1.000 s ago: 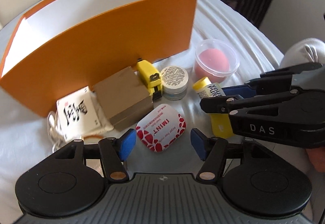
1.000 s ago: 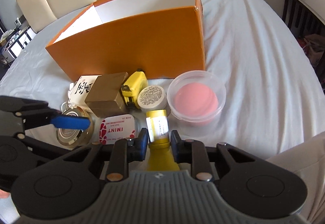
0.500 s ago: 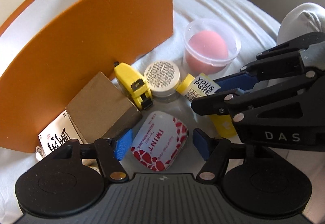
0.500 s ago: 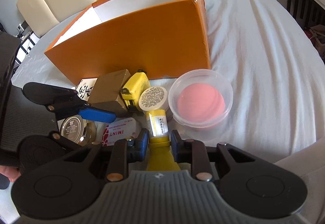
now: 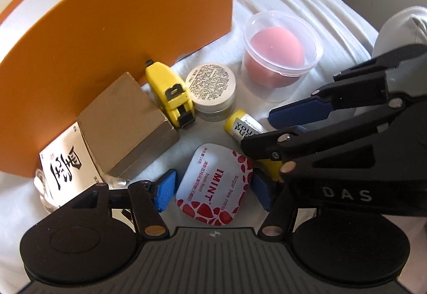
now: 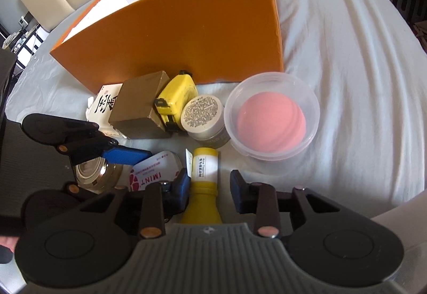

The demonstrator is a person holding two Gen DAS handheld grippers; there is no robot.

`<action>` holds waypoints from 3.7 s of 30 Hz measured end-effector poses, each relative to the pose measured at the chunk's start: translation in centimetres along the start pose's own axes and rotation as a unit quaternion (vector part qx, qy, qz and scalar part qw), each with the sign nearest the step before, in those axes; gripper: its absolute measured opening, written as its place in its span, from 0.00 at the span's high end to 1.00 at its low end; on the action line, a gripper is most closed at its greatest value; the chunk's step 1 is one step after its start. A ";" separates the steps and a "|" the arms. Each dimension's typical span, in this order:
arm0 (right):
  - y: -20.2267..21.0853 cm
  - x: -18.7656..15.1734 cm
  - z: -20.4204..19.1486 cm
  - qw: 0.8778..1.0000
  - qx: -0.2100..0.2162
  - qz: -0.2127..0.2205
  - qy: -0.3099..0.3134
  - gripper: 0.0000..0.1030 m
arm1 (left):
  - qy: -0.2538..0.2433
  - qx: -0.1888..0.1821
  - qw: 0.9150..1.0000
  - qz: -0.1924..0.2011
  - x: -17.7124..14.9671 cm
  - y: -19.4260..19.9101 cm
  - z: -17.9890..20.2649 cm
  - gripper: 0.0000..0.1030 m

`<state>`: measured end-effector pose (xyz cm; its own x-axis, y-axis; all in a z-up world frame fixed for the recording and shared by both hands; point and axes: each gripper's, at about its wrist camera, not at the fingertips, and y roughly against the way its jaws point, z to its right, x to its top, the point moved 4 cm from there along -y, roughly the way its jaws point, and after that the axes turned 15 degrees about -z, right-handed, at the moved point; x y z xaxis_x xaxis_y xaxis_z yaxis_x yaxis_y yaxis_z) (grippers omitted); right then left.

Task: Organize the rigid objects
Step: 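Grasp the red-and-white IMINT tin with the left tool, then carry the IMINT tin with the left tool while the right tool carries the yellow bottle into the box, then open the left tool releasing the tin while the right tool releases the yellow bottle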

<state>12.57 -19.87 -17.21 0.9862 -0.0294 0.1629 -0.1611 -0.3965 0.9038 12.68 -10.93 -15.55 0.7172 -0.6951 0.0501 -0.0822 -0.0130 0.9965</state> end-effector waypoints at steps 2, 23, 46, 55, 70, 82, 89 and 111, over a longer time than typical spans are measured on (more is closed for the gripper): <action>-0.2 0.0 0.0 1.000 0.000 -0.003 0.000 0.68 | 0.004 0.002 1.000 -0.001 -0.1 0.0 0.2 0.34; 2.5 -1.7 -0.5 0.998 0.015 0.051 0.020 0.80 | 0.198 -0.065 0.976 0.061 -5.4 1.9 -1.7 0.44; 12.6 2.9 -5.0 0.978 0.011 0.197 0.069 0.80 | 0.287 -0.049 0.930 0.224 -3.2 13.7 -8.4 0.44; 14.7 9.0 -6.6 0.966 0.003 0.246 0.078 0.80 | 0.280 -0.031 0.924 0.257 1.3 16.6 -12.3 0.44; 8.2 18.0 -6.5 0.976 -0.054 0.206 0.046 0.80 | 0.287 -0.017 0.939 0.188 6.9 9.4 -17.9 0.44; 2.5 18.9 -4.7 0.991 -0.078 0.104 0.020 0.80 | 0.271 -0.030 0.956 0.107 6.9 4.3 -18.0 0.44; 1.2 18.6 -4.2 0.994 -0.078 0.072 0.008 0.80 | 0.259 -0.026 0.961 0.089 6.6 3.6 -17.9 0.44; 1.7 17.7 -4.4 0.993 -0.091 0.068 0.009 0.73 | 0.250 -0.043 0.963 0.088 6.1 3.9 -18.4 0.33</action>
<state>29.55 -16.99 -11.05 0.9540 -0.0539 0.2950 -0.2996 -0.2165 0.9292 29.48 -2.05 -10.14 0.9430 -0.2473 0.2225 -0.1906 0.1467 0.9707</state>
